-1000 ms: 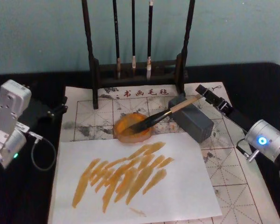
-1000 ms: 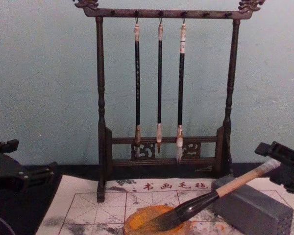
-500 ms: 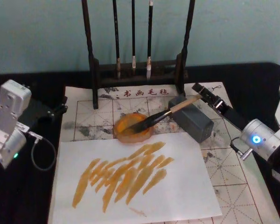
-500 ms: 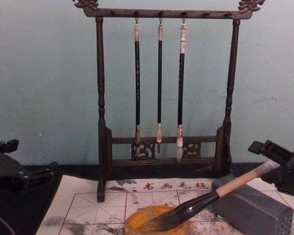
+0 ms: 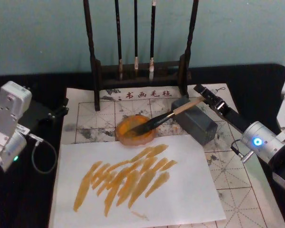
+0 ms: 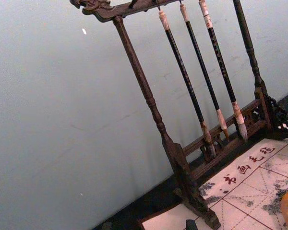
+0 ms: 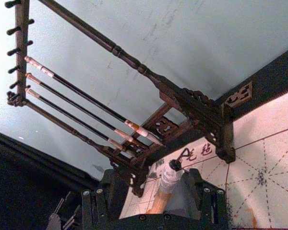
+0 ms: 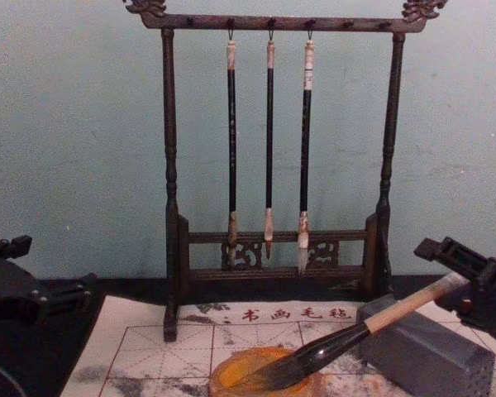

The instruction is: Pick up the brush from the inkstone, write on the paper, then place the brush back to its original position.

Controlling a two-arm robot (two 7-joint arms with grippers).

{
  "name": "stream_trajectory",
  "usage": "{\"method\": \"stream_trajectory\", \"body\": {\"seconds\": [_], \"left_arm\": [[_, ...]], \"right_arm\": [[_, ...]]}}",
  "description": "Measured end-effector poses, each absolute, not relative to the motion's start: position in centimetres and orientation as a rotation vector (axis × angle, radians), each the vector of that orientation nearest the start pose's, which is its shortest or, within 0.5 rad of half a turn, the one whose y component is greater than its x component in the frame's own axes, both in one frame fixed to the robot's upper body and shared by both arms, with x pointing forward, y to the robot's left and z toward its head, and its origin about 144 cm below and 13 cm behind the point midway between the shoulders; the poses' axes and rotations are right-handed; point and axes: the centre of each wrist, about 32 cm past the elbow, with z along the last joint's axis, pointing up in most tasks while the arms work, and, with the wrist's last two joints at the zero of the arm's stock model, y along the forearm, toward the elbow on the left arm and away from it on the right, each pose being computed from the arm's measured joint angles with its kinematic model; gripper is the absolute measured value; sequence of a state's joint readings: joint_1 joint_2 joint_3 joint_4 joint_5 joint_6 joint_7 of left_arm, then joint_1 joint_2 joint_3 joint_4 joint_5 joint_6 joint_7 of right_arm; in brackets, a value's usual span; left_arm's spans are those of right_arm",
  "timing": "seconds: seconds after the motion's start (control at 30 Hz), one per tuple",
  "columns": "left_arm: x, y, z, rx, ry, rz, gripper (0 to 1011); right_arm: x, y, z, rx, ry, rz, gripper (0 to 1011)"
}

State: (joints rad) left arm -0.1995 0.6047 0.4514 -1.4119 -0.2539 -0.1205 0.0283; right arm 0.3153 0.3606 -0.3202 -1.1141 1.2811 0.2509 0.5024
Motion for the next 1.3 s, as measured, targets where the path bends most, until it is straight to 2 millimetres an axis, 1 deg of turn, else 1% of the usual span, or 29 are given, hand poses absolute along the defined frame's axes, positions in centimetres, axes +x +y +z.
{"method": "stream_trajectory", "body": {"seconds": [0.57, 1.3], "left_arm": [[48.86, 30.97, 113.98, 0.304, -0.285, 1.248, 1001], [48.86, 30.97, 113.98, 0.305, -0.285, 1.248, 1001]], "right_arm": [[53.38, -28.98, 110.27, 0.492, 0.87, -0.865, 1000], [53.35, -29.03, 110.27, 0.491, 0.869, -0.869, 1002]]}}
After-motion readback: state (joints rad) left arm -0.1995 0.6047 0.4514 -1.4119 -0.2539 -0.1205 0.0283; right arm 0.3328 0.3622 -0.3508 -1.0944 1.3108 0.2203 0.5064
